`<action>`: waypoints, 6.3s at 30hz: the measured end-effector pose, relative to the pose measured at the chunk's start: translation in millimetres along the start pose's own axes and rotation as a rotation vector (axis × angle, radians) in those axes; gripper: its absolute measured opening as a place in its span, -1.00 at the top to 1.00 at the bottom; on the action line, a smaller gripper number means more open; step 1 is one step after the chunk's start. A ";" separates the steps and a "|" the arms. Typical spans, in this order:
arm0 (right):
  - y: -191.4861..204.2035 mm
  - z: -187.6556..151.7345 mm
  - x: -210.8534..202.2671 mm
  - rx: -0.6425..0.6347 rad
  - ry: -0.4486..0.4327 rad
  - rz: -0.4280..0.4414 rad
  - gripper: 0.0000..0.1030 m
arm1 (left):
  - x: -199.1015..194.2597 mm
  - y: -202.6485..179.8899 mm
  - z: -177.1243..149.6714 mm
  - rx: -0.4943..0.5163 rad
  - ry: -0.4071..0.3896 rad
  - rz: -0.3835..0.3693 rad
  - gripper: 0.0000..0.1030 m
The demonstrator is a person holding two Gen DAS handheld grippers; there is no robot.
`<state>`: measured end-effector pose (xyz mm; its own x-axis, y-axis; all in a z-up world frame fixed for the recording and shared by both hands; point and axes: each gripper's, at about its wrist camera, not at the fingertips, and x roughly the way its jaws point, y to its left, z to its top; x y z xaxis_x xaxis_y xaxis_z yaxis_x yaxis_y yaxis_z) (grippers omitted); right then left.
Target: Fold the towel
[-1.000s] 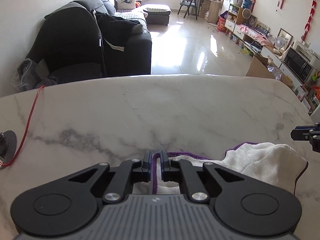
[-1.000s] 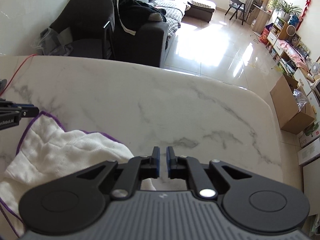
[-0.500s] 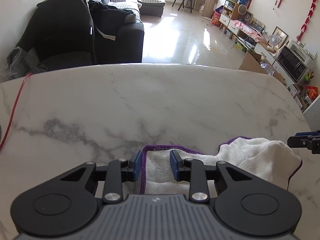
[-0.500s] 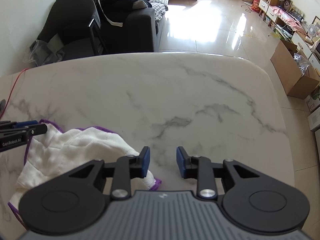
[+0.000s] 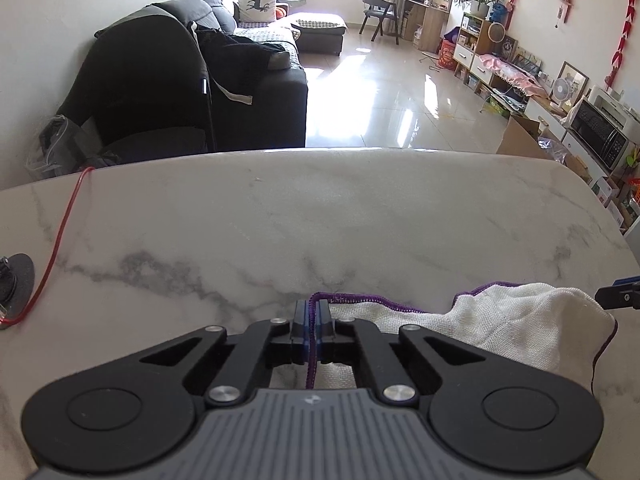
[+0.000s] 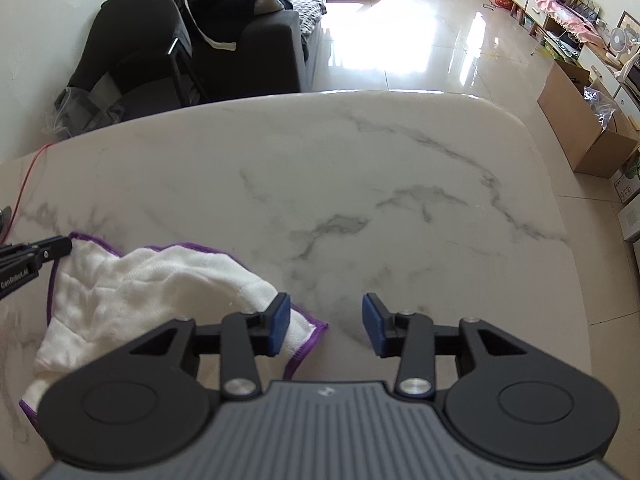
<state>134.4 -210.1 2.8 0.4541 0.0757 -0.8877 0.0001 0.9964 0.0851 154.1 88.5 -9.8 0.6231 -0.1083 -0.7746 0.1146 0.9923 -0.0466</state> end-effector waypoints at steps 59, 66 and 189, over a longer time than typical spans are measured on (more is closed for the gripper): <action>31.5 19.2 39.7 -0.164 0.003 0.036 0.32 | 2.1 11.3 -14.2 0.032 0.030 0.092 0.95; 36.9 11.7 36.3 -0.239 -0.019 0.054 0.88 | 3.6 6.0 -16.2 0.040 0.003 0.118 0.99; 91.2 -121.8 -57.0 -0.694 -0.109 0.307 -0.43 | -88.6 25.9 -99.1 -0.046 0.002 0.002 -0.77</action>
<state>0.0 -118.9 6.1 0.4288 0.3851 -0.8172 -0.6838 0.7295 -0.0150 25.2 129.7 -4.9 0.6218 -0.1064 -0.7759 0.0776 0.9942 -0.0741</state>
